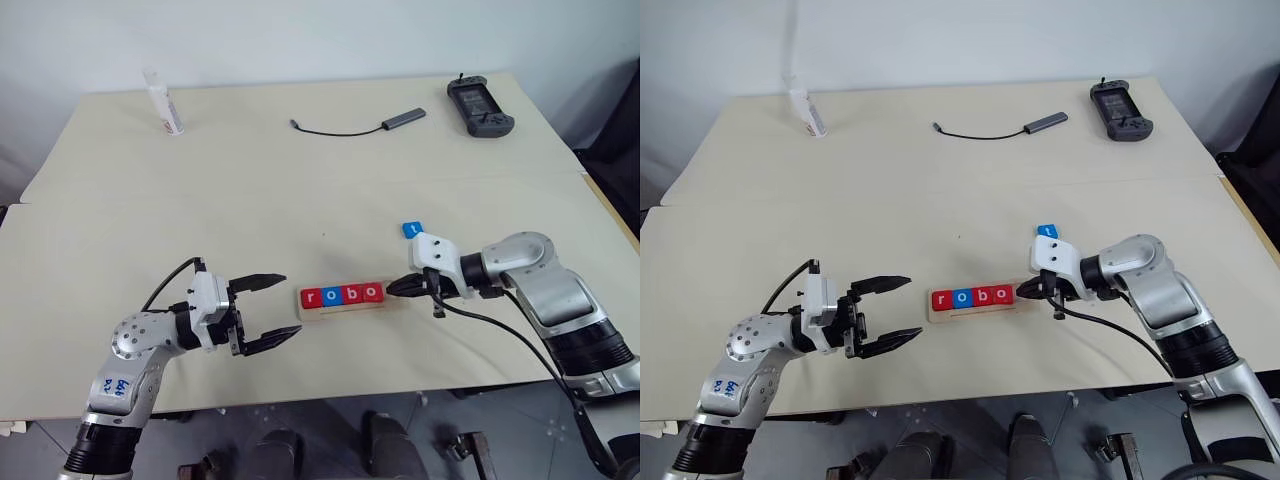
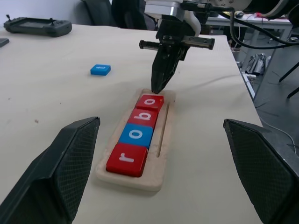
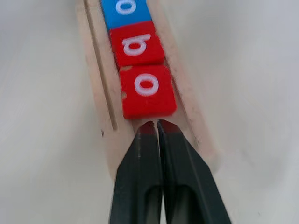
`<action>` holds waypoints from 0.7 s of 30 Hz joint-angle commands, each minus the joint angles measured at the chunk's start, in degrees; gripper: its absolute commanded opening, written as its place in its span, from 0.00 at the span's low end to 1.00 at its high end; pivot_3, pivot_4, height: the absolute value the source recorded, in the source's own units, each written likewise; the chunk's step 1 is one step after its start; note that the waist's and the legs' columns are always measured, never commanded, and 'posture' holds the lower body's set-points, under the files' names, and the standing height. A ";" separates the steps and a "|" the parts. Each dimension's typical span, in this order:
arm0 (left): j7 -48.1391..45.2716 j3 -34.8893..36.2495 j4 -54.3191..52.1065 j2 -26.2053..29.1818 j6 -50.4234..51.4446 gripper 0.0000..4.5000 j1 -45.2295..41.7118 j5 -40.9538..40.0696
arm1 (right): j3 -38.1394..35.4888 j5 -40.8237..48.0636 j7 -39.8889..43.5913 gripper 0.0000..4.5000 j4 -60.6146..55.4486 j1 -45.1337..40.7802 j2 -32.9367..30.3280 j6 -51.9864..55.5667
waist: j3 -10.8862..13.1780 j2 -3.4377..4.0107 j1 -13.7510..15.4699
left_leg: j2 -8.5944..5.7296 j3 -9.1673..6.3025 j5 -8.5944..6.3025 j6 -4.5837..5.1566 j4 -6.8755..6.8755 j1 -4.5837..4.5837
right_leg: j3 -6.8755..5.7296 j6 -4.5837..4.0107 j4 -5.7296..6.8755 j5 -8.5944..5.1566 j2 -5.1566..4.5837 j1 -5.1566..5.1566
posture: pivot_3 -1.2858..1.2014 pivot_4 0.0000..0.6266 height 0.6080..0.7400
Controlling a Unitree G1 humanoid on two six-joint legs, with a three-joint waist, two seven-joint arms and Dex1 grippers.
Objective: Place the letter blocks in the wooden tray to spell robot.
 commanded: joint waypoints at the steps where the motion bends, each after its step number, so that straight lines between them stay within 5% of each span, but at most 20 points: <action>1: -0.05 1.14 -0.88 0.25 -1.35 1.00 0.56 -0.35 | 0.41 -0.49 -0.70 0.02 -0.35 -1.93 1.20 0.46 | 0.00 0.00 0.01 | 0.00 0.00 0.00 0.00 0.00 0.00 | 0.00 0.00 0.00 0.00 0.00 0.00 | 0.52 0.24 1.00; 11: 0.19 0.99 -0.94 0.16 -1.65 1.00 0.91 -0.41 | -0.16 -1.47 -1.92 0.02 0.50 -2.64 1.32 -0.54 | 0.00 0.00 0.02 | -0.02 -0.02 0.00 0.00 0.00 0.00 | -0.01 0.00 0.01 0.00 -0.02 0.00 | 0.52 0.24 1.00; 15: -0.40 0.66 -0.42 0.09 -1.72 1.00 0.50 -0.59 | -8.74 4.11 -4.06 0.02 -4.12 1.48 -0.19 0.68 | 0.00 0.00 0.29 | -0.03 -0.04 0.00 0.00 -0.01 -0.01 | -0.02 0.00 0.03 0.00 -0.02 0.00 | 0.52 0.24 1.00; 18: -0.91 0.48 0.83 0.13 -1.68 1.00 -0.57 -0.56 | -16.37 7.64 -6.27 0.15 -9.40 9.26 -1.82 0.90 | 0.00 0.00 0.93 | -0.03 -0.11 -0.01 0.01 -0.03 -0.06 | -0.09 -0.01 0.07 0.00 -0.02 0.01 | 0.52 0.24 1.00; 21: -1.55 0.57 2.96 0.15 -1.70 1.00 -2.18 -0.53 | -25.93 7.93 -11.56 0.38 -13.96 20.39 -1.14 -5.49 | -0.01 -0.02 1.69 | -0.04 -0.13 -0.02 0.03 -0.05 -0.07 | -0.12 -0.01 0.06 0.00 -0.02 0.03 | 0.52 0.24 1.00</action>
